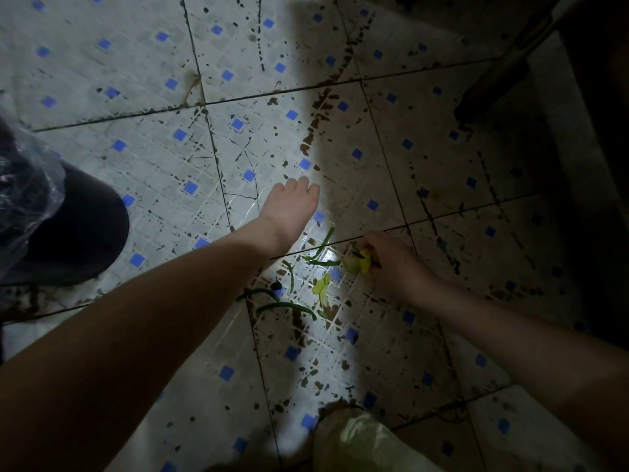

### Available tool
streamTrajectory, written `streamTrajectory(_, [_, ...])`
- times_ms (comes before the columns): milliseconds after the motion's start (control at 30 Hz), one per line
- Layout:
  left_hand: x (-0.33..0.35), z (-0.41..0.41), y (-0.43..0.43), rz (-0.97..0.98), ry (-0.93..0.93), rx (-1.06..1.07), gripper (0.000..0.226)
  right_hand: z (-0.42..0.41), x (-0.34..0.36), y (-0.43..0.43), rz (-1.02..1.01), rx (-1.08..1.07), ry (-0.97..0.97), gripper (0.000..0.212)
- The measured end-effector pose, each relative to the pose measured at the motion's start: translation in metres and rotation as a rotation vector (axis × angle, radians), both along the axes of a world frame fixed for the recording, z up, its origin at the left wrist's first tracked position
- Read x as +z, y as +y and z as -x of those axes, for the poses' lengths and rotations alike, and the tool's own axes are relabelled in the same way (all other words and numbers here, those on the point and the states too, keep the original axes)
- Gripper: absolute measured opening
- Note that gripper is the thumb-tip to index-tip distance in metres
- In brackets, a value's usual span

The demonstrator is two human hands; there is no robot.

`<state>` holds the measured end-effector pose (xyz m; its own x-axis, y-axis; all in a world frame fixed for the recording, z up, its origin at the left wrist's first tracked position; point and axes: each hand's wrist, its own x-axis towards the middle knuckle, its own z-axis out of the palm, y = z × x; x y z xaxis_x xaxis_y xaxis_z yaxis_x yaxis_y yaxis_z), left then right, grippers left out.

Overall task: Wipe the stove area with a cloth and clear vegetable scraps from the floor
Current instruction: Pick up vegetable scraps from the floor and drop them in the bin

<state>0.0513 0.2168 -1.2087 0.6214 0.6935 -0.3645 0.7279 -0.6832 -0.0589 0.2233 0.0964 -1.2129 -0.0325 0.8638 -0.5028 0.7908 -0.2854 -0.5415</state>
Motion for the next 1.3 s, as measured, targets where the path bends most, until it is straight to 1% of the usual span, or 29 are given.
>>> streamTrajectory(100, [0.003, 0.000, 0.005, 0.025, 0.053, 0.017, 0.058, 0.000, 0.001, -0.001, -0.007, -0.002, -0.014, 0.011])
streamTrajectory(200, [0.004, 0.001, 0.002, 0.006, 0.076, -0.005, 0.057, -0.001, 0.000, -0.003, -0.010, -0.029, -0.019, 0.016])
streamTrajectory(267, [0.005, 0.000, -0.004, 0.010, 0.022, -0.015, 0.051, -0.002, -0.001, -0.003, -0.021, -0.038, -0.024, 0.018])
streamTrajectory(367, [0.003, -0.006, -0.022, 0.088, -0.126, 0.033, 0.036, -0.005, -0.002, -0.001, -0.054, -0.033, -0.027, 0.018])
streamTrajectory(467, [-0.002, -0.006, -0.040, 0.131, -0.220, 0.042, 0.029, -0.008, 0.000, 0.000, -0.088, -0.025, -0.038, 0.019])
streamTrajectory(567, [-0.006, -0.003, -0.048, 0.154, -0.238, 0.017, 0.032, -0.010, 0.003, -0.001, -0.115, -0.011, -0.037, 0.025])
streamTrajectory(700, [-0.007, 0.001, -0.051, 0.233, -0.233, 0.028, 0.054, -0.011, 0.005, -0.003, -0.120, 0.010, -0.041, 0.023])
streamTrajectory(767, [-0.007, 0.001, -0.054, 0.272, -0.254, 0.046, 0.057, -0.011, 0.006, -0.004, -0.119, 0.005, -0.051, 0.021])
streamTrajectory(833, [-0.007, -0.001, -0.057, 0.300, -0.274, 0.048, 0.054, -0.011, 0.006, -0.004, -0.117, -0.003, -0.048, 0.022])
streamTrajectory(967, [-0.002, -0.003, -0.060, 0.331, -0.300, 0.011, 0.037, -0.013, 0.008, -0.006, -0.117, -0.001, -0.052, 0.024])
streamTrajectory(1033, [0.001, -0.003, -0.062, 0.343, -0.284, -0.009, 0.034, -0.015, 0.009, -0.008, -0.096, 0.000, -0.065, 0.025])
streamTrajectory(1167, [-0.002, -0.004, -0.064, 0.367, -0.277, -0.063, 0.050, -0.020, 0.013, -0.008, -0.082, 0.001, -0.103, 0.025])
streamTrajectory(1300, [-0.009, -0.004, -0.062, 0.336, -0.286, -0.114, 0.050, -0.023, 0.015, -0.008, -0.092, -0.002, -0.115, 0.023])
